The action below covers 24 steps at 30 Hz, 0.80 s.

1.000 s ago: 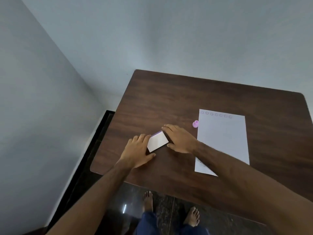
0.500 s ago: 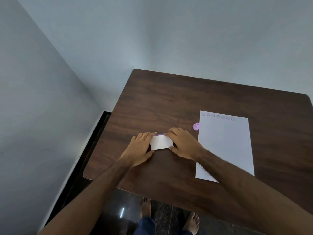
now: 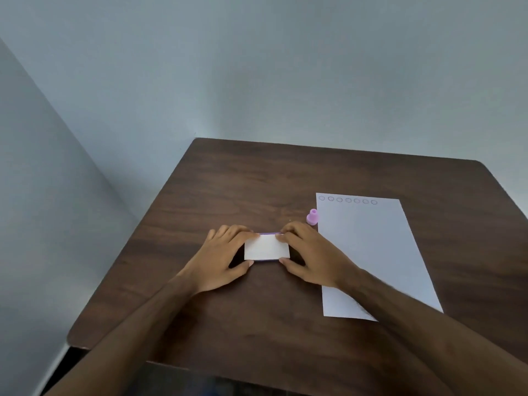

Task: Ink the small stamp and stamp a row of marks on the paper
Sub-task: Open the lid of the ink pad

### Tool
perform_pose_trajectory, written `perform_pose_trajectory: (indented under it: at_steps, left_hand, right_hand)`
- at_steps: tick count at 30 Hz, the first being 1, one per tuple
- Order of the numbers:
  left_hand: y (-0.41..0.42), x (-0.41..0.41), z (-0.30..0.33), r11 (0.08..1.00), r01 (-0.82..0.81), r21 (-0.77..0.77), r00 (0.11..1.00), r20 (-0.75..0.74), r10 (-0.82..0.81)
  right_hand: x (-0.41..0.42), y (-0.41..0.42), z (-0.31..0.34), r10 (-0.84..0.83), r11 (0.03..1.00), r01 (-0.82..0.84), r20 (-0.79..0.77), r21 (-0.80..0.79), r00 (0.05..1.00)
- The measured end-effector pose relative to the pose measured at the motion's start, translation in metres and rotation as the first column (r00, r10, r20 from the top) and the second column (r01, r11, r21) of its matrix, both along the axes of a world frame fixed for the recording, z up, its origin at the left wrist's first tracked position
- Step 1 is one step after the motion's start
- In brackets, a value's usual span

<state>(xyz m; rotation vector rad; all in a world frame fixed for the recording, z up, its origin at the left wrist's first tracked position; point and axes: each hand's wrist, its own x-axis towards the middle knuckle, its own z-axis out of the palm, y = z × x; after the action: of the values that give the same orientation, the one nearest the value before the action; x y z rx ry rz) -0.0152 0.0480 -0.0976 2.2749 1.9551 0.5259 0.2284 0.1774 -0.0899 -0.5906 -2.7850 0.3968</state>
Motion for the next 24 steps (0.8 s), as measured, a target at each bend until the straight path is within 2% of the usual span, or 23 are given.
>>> perform_pose_trajectory:
  at_steps: [4,10,19,24]
  left_hand:
    - [-0.002,-0.003,-0.007,0.999,0.016,0.039,0.997,0.071,-0.019]
    - [-0.011,-0.006,-0.01,0.999,0.025,0.031,0.962,0.27,-0.033]
    - [-0.062,0.01,-0.004,1.0,-0.007,-0.027,0.918,0.396,0.017]
    - [-0.078,0.012,-0.003,1.0,-0.014,0.003,0.91,0.415,0.011]
  right_hand:
    - [0.003,0.001,-0.003,0.04,0.998,-0.038,-0.045,0.047,0.998]
    - [0.012,-0.015,-0.001,0.062,0.995,-0.059,-0.041,0.075,0.997]
    - [0.013,-0.074,0.027,-0.106,0.992,0.102,-0.051,-0.078,0.993]
    - [-0.001,-0.078,0.04,-0.199,0.977,0.182,-0.182,-0.106,0.963]
